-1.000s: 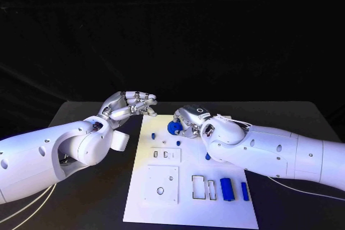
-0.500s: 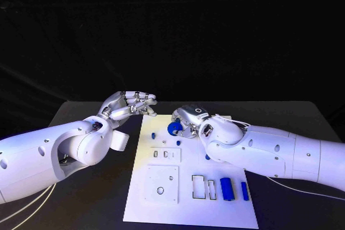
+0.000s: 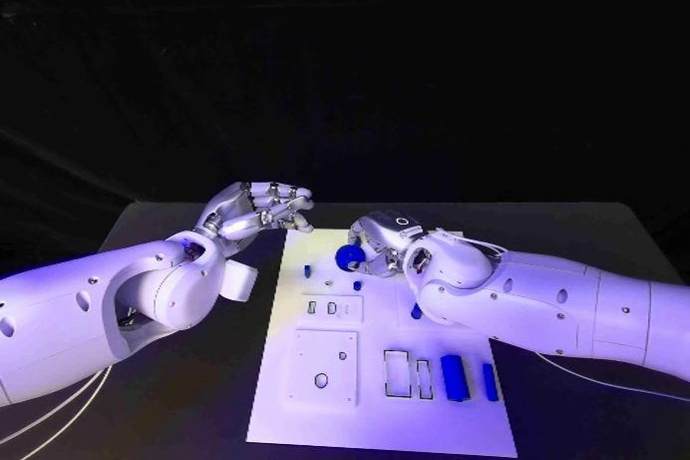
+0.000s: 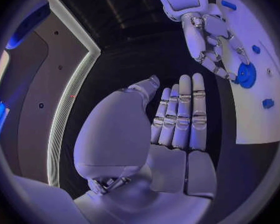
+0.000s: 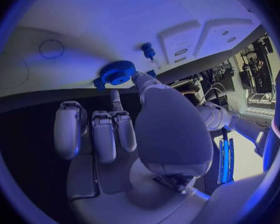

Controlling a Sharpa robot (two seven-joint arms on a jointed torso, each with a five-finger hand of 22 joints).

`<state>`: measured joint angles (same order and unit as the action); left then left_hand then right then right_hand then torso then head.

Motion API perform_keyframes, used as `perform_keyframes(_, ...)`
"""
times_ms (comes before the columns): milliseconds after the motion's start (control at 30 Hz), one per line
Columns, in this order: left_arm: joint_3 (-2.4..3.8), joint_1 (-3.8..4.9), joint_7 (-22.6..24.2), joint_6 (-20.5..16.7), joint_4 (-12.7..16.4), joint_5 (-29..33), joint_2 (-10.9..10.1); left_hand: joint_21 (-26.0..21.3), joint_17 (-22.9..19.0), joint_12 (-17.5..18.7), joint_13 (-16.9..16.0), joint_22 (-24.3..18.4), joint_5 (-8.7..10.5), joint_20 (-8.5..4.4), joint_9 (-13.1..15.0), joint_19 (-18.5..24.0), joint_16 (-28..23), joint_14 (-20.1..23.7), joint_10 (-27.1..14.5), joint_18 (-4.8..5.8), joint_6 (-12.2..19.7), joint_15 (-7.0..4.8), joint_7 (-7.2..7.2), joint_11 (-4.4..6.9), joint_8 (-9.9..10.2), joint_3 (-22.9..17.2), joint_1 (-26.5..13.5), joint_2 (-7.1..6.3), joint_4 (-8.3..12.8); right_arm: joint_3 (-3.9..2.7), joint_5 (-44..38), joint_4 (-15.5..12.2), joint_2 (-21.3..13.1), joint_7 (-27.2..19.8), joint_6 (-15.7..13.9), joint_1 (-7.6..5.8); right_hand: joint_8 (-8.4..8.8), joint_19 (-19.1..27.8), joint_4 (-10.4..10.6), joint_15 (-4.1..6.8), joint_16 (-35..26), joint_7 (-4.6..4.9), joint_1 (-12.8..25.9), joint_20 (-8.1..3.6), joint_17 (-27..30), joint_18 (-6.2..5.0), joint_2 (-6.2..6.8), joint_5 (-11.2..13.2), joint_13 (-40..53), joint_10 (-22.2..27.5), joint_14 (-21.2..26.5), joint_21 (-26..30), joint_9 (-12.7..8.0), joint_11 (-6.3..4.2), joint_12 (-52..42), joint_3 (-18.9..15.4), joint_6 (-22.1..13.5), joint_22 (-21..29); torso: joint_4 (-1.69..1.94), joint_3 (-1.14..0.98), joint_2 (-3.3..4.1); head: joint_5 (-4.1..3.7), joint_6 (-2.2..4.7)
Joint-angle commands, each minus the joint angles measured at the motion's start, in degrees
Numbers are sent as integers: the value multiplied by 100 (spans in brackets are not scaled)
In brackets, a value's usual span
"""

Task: Assemble the parts on the task board

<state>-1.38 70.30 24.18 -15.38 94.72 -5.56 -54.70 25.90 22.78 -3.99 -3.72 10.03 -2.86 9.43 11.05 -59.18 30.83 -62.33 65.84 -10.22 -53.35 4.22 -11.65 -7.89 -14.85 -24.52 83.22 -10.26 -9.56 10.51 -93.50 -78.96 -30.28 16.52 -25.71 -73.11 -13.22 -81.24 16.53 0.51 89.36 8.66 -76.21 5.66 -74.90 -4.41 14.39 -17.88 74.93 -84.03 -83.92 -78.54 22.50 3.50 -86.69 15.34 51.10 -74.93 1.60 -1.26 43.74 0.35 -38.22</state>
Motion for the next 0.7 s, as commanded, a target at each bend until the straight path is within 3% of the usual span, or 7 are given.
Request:
perform_keyframes(33, 4, 6, 16, 98, 15, 19, 4, 24, 6, 33, -6, 9, -4, 13, -7, 15, 29, 30, -29, -10, 13, 1, -12, -14, 20, -29, -43, 6, -14, 0, 56, -17, -26, -65, 165, -1, 35, -6, 3, -37, 29, -6, 69, 30, -1355, 70, -3, -16, 1146, -337, -576, 3, 10, 37, -3, -45, 35, -152, 4, -7, -1, 4, 7)
perform_keyframes(133, 4, 6, 15, 103, 10, 19, 6, 24, 6, 33, -6, 9, -4, 13, -7, 15, 29, 30, -29, -10, 13, 1, -12, -14, 20, -29, -43, 6, -14, 0, 103, -81, -112, -84, 61, -5, 41, -2, 8, -34, 28, -11, 120, 27, -1349, 68, -47, -18, 1142, -334, -574, 10, 21, 33, 1, -93, 51, -147, 13, -3, -5, -9, 10)
perform_keyframes(267, 4, 6, 18, 109, -8, 19, 10, 28, 15, 32, -6, 9, -3, 14, -6, 21, 37, 42, -33, -10, 13, 2, -12, -15, 23, -32, -44, 3, -10, -8, 432, -325, -428, -316, -468, -43, 87, 17, 13, -33, 19, -5, 223, 24, -1309, 59, -121, -22, 1159, -347, -566, 43, 26, 35, -14, -179, 21, -119, 20, -1, -10, -21, 29)
perform_keyframes(367, 4, 5, 22, 114, -28, 19, 10, 28, 15, 32, -6, 9, -3, 14, -6, 21, 37, 42, -33, -10, 13, 2, -12, -15, 23, -32, -44, 3, -10, -17, 1043, -546, -754, -773, -727, -126, 109, 47, -32, -34, 10, -2, 103, 25, -1272, 49, -180, -33, 1133, -328, -558, 85, 36, 36, 11, -132, 29, -81, -12, -3, -29, -37, 39)
perform_keyframes(433, 4, 5, 25, 119, -43, 19, 10, 29, 17, 32, -7, 9, -4, 15, -6, 22, 37, 44, -33, -10, 13, 2, -12, -15, 23, -32, -43, 3, -8, -25, 1594, -704, -1031, -1110, -615, -219, 144, 87, -121, -37, -1, 7, -128, 26, -1232, 35, -197, -34, 1123, -318, -549, 140, 46, 42, 23, 4, 40, -34, -35, -5, -38, -52, 46)
perform_keyframes(500, 3, 4, 30, 127, -58, 19, 12, 29, 17, 31, -7, 9, -4, 15, -6, 23, 37, 46, -33, -10, 13, 2, -11, -15, 23, -33, -43, 2, -8, -32, 2054, -810, -1273, -1347, -355, -303, 160, 141, -364, -35, -17, 11, -491, 24, -1172, 17, -83, -34, 1101, -295, -535, 212, 60, 42, 47, 181, 94, 28, -71, -10, -55, -56, 48)
perform_keyframes(700, 1, 0, 50, 152, -134, 19, 64, 24, 19, 30, -7, 6, -3, 19, -5, 36, 33, 67, -34, -7, 13, 6, -12, -16, 25, -33, -48, -1, -8, -40, 3052, -849, -1967, -2006, 433, -446, 221, 187, -532, -45, -29, 32, -669, 32, -1134, 4, 47, -28, 1067, -264, -525, 274, 59, 60, 81, 314, 103, 72, -137, -21, -123, -125, 59)
